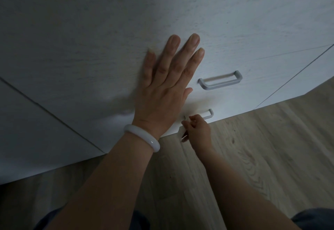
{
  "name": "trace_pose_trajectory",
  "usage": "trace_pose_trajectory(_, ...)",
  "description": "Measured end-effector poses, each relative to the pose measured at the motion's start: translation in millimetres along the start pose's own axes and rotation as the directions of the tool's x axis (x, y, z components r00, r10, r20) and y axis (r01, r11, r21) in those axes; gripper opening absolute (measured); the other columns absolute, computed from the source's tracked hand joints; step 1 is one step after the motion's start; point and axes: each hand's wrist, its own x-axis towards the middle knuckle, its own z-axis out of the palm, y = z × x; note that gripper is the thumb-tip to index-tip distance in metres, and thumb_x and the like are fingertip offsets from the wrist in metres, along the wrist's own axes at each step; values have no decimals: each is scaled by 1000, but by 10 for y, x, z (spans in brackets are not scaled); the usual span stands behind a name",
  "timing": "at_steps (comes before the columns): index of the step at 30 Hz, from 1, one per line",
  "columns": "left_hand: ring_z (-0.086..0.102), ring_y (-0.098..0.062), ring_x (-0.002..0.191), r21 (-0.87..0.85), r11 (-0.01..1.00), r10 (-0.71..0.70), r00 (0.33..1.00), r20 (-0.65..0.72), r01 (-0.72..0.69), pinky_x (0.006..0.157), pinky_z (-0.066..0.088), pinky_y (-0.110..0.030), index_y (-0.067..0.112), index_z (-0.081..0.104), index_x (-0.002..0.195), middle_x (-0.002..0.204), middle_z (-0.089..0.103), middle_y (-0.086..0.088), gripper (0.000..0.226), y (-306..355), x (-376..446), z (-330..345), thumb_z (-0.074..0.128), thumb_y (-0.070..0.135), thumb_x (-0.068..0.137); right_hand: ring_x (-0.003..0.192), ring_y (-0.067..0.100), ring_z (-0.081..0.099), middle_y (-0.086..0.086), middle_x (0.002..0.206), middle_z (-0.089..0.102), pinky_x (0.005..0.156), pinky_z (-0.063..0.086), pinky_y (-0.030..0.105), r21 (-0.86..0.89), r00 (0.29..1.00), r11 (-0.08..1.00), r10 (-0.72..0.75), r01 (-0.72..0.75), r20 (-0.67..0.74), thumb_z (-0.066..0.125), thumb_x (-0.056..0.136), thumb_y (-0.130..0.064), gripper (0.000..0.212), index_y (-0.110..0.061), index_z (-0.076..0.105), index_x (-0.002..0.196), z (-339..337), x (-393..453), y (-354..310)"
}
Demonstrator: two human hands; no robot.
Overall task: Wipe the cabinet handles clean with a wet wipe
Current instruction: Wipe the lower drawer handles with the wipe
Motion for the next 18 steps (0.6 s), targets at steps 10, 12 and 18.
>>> trace_pose_trajectory(10, 3, -25, 147, 7, 1000, 11, 999, -46, -10, 117, -14, -46, 26, 10, 157, 161, 5, 4, 79, -28, -2, 50, 54, 43, 93, 44, 23, 59, 18, 73, 68, 41, 51, 28, 173, 998, 984, 52, -45, -34, 67, 87, -6, 4, -2, 68, 88, -128, 54, 10)
trace_pose_trajectory(12, 3, -25, 147, -2, 1000, 3, 998, -55, -3, 117, -14, -45, 26, 12, 157, 161, 6, 5, 78, -29, -4, 55, 55, 42, 93, 41, 20, 58, 17, 70, 67, 40, 48, 24, 204, 993, 976, 88, -70, -81, 65, 89, -8, 9, 0, 67, 92, -37, 15, -47)
trace_pose_trajectory(18, 7, -24, 146, 0, 1000, -3, 996, -86, 3, 117, -13, -46, 26, 16, 156, 162, 18, 6, 75, -10, -5, 80, 55, 39, 93, 49, 20, 64, 4, 87, 68, 43, 55, 35, -78, 990, 993, -95, 87, -106, 62, 93, -16, 8, -10, 57, 94, 169, -16, -17)
